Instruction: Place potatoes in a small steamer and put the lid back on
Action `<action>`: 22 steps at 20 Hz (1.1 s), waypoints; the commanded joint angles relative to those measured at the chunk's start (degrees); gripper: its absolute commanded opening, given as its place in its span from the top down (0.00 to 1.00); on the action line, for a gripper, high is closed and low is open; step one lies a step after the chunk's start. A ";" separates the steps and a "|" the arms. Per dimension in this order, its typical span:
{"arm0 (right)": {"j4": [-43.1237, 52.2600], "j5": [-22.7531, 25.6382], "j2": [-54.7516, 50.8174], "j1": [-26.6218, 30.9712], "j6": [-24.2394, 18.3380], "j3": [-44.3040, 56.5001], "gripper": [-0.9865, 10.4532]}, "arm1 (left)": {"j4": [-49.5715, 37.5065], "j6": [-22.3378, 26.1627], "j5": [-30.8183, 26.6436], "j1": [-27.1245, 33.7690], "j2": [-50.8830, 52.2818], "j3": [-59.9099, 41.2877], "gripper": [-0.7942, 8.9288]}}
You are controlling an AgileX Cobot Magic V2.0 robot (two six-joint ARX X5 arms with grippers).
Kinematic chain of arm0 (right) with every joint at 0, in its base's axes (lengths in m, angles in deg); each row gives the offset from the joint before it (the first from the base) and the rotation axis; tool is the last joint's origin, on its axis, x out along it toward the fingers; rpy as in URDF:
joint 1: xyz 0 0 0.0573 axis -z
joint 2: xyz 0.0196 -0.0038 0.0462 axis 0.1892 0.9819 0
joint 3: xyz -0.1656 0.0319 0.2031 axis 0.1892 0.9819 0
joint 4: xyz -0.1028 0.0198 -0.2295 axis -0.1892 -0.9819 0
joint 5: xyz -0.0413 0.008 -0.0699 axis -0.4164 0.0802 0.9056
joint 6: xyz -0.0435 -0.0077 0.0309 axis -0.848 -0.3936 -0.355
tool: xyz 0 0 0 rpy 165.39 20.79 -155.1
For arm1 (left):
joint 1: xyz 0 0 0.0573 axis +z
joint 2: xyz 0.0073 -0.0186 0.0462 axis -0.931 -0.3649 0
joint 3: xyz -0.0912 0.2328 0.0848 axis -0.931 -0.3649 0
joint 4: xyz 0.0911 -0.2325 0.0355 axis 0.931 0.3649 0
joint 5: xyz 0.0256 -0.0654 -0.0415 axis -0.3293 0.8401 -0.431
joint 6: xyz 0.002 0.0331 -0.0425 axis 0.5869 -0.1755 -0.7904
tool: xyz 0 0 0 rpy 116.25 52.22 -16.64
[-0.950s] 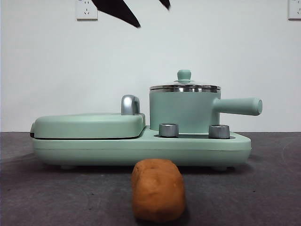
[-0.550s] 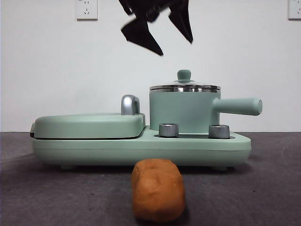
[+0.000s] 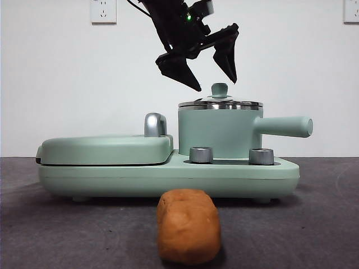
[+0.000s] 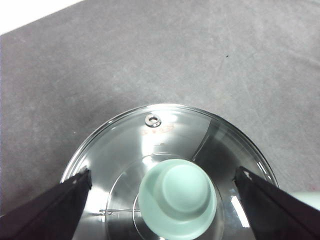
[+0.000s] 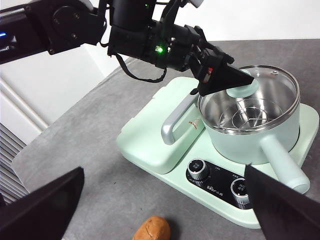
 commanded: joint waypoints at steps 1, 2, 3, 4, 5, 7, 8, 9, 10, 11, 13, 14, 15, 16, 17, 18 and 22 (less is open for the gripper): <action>0.31 -0.02 0.31 -0.11 0.61 -1.14 0.47 | -0.37 0.11 -0.09 -0.90 -1.66 1.75 0.44; 0.31 -0.02 0.31 -0.11 0.63 -1.14 0.47 | -0.31 0.35 -0.09 -1.01 -1.66 1.75 0.44; 0.31 -0.02 0.31 -0.11 0.61 -1.14 0.47 | -0.11 0.59 -0.09 -1.29 -1.68 1.75 0.45; 0.31 -0.02 0.31 -0.11 0.61 -1.14 0.47 | 0.26 0.85 -0.04 -1.46 -1.68 1.75 0.45; 0.31 -0.02 0.28 -0.11 0.61 -1.14 0.47 | 1.03 2.19 -0.04 -1.77 -1.73 1.75 0.45; 0.31 -0.02 0.31 -0.11 0.61 -1.14 0.47 | 2.27 4.39 -0.04 -2.36 -2.01 1.75 0.45; 0.31 -0.02 0.31 -0.11 0.61 -1.14 0.47 | 2.67 4.74 -0.04 -2.47 -2.23 1.75 0.45; 0.31 -0.02 0.31 -0.11 0.63 -1.14 0.47 | 2.97 4.74 -0.04 -2.49 -2.45 1.75 0.49; 0.31 -0.02 0.31 -0.11 0.63 -1.14 0.47 | 2.97 4.74 -0.04 -2.47 -2.58 1.75 0.52; 0.28 -0.02 0.28 -0.11 0.63 -1.14 0.47 | 2.78 4.74 -0.04 -2.47 -2.64 1.75 0.54; 0.17 -0.02 0.28 -0.11 0.63 -1.14 0.47 | 1.68 4.74 -0.09 -2.47 -2.64 1.75 0.54; -0.04 -0.02 0.28 -0.11 0.63 -1.14 0.47 | 0.92 4.74 -0.09 -2.47 -2.64 1.75 0.54; -0.28 -0.02 0.31 -0.11 0.61 -1.14 0.47 | 0.42 4.72 -0.11 -2.47 -2.64 1.75 0.54; -0.52 0.00 0.28 -0.11 0.61 -1.14 0.47 | 0.20 4.74 -0.11 -2.47 -2.64 1.75 0.56; -0.61 0.00 0.28 -0.09 0.61 -1.14 0.47 | 0.20 4.74 -0.11 -2.45 -2.64 1.75 0.61; -0.63 0.00 0.28 -0.09 0.61 -1.14 0.47 | 0.20 4.76 -0.13 -2.45 -2.67 1.75 0.65; -0.61 0.00 0.31 -0.09 0.61 -1.14 0.47 | 0.81 4.74 -0.13 -2.47 -2.67 1.75 0.77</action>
